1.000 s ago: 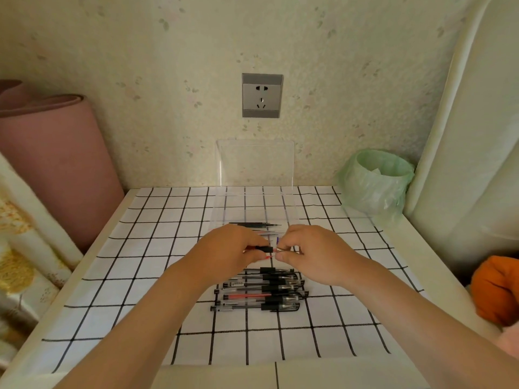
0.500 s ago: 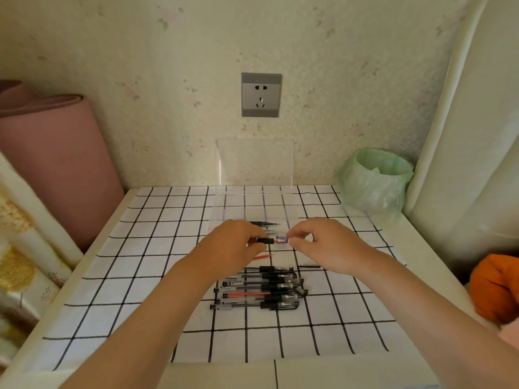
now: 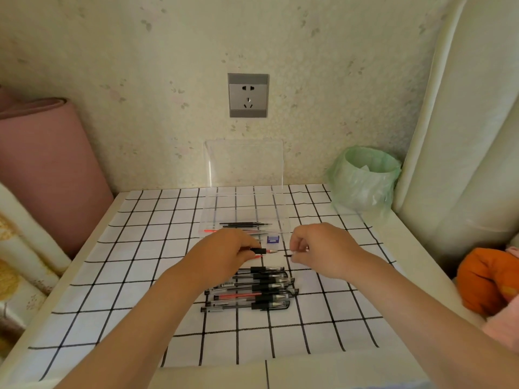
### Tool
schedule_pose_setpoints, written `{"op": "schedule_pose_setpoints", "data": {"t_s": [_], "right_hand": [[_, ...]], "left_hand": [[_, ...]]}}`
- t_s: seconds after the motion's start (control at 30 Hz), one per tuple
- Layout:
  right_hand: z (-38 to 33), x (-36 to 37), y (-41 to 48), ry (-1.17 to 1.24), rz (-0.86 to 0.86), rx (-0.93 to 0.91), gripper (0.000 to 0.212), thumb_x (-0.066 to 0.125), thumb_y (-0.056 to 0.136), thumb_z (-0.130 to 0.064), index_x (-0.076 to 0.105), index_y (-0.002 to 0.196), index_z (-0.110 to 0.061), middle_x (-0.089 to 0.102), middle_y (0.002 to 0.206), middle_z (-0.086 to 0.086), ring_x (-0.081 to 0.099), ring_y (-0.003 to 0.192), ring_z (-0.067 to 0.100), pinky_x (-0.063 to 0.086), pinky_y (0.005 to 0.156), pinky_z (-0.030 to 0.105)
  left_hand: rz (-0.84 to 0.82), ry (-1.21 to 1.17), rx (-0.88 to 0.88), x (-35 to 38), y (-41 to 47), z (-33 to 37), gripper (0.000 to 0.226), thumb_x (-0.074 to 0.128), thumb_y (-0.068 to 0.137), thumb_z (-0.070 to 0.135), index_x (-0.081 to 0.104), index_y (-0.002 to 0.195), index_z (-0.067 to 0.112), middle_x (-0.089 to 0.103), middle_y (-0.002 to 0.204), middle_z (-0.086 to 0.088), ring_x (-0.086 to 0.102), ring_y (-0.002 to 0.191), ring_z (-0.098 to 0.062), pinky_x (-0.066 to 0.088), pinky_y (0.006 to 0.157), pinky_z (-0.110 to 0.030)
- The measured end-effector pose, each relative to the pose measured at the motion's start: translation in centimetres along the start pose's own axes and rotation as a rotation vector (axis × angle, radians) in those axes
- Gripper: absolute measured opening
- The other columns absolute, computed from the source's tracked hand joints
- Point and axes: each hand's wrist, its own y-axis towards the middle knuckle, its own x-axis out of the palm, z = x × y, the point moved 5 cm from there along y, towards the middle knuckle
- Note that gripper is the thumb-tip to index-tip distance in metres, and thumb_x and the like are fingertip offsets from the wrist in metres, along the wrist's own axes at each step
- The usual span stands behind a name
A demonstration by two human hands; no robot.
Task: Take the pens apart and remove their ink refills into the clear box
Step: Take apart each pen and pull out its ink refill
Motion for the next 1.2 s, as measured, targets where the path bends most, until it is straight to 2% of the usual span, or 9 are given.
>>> {"op": "schedule_pose_setpoints", "data": {"t_s": [0.13,0.27,0.43,0.57,0.7,0.8,0.93,1.1,1.2], "right_hand": [[-0.8,-0.5,0.2,0.228,0.024,-0.033,0.015,0.077,0.079,-0.035,0.067,0.09,-0.035,0.066,0.086,-0.015,0.053,0.062,-0.01,0.036,0.059,0.018],[-1.3,-0.2,0.4,0.285,0.046,-0.061,0.015,0.077,0.079,-0.036,0.068,0.091,-0.036,0.064,0.088,-0.013,0.051,0.062,-0.017,0.035,0.058,0.018],[-1.8,-0.2,0.7,0.318,0.077,-0.079,0.014,0.077,0.079,-0.036,0.069,0.091,-0.036,0.064,0.086,-0.015,0.051,0.066,-0.016,0.037,0.061,0.02],[-2.7,0.1,0.7,0.341,0.092,-0.128,0.013,0.076,0.081,-0.035,0.069,0.091,-0.035,0.064,0.087,-0.015,0.051,0.064,-0.014,0.035,0.059,0.018],[-3.0,0.0,0.7,0.247,0.148,-0.123,0.02,0.068,0.086,-0.044,0.07,0.104,-0.038,0.067,0.093,-0.018,0.052,0.065,-0.008,0.044,0.066,0.021],[-3.4,0.0,0.6,0.08,0.159,-0.174,0.021,0.061,0.09,-0.05,0.072,0.101,-0.036,0.069,0.083,-0.011,0.055,0.064,0.003,0.049,0.065,0.029],[-4.6,0.6,0.5,0.055,0.181,-0.284,0.022,0.058,0.094,-0.042,0.074,0.091,-0.028,0.063,0.072,-0.006,0.055,0.066,0.01,0.046,0.061,0.033],[-4.9,1.7,1.1,0.477,0.035,-0.156,0.032,0.062,0.094,-0.031,0.066,0.063,-0.035,0.05,0.05,-0.011,0.043,0.048,0.006,0.038,0.056,0.028],[-5.5,1.8,1.4,0.569,-0.026,-0.102,0.033,0.062,0.094,-0.03,0.067,0.063,-0.04,0.056,0.056,-0.01,0.047,0.05,0.001,0.042,0.061,0.024]], "left_hand": [[0.029,-0.06,0.002,-0.4,-0.2,-0.3,0.024,0.055,0.098,0.023,0.068,0.117,0.031,0.067,0.104,0.007,0.061,0.091,-0.009,0.051,0.085,-0.03],[0.055,-0.063,0.028,-0.6,-0.2,-0.3,0.026,0.056,0.097,0.022,0.068,0.119,0.03,0.066,0.105,0.007,0.06,0.093,-0.008,0.05,0.087,-0.029],[0.077,-0.077,0.054,-0.8,-0.2,-0.3,0.026,0.057,0.097,0.023,0.067,0.12,0.029,0.066,0.104,0.006,0.06,0.095,-0.008,0.05,0.088,-0.031],[0.073,-0.09,0.075,-0.7,-0.3,0.2,0.025,0.057,0.097,0.023,0.068,0.119,0.027,0.066,0.095,0.005,0.06,0.084,-0.01,0.05,0.08,-0.03],[0.076,-0.135,0.04,-0.8,-0.3,-0.1,0.018,0.054,0.098,0.025,0.07,0.105,0.022,0.067,0.084,-0.002,0.062,0.077,-0.019,0.051,0.073,-0.036],[0.083,-0.128,0.039,-0.9,-0.3,-0.4,0.018,0.056,0.098,0.024,0.072,0.103,0.021,0.066,0.082,-0.001,0.061,0.074,-0.019,0.05,0.071,-0.036],[0.108,-0.114,0.095,-1.2,-0.5,-0.8,0.019,0.06,0.096,0.019,0.074,0.109,0.019,0.068,0.085,0.0,0.061,0.076,-0.014,0.049,0.074,-0.031],[0.16,-0.068,0.184,-1.9,-1.1,-1.1,0.02,0.063,0.093,0.02,0.076,0.108,0.021,0.07,0.084,0.003,0.061,0.077,-0.009,0.049,0.073,-0.024],[0.185,-0.086,0.167,-2.4,-1.1,-1.5,0.02,0.065,0.092,0.021,0.076,0.109,0.026,0.071,0.088,0.004,0.063,0.08,-0.01,0.051,0.075,-0.027]]}}
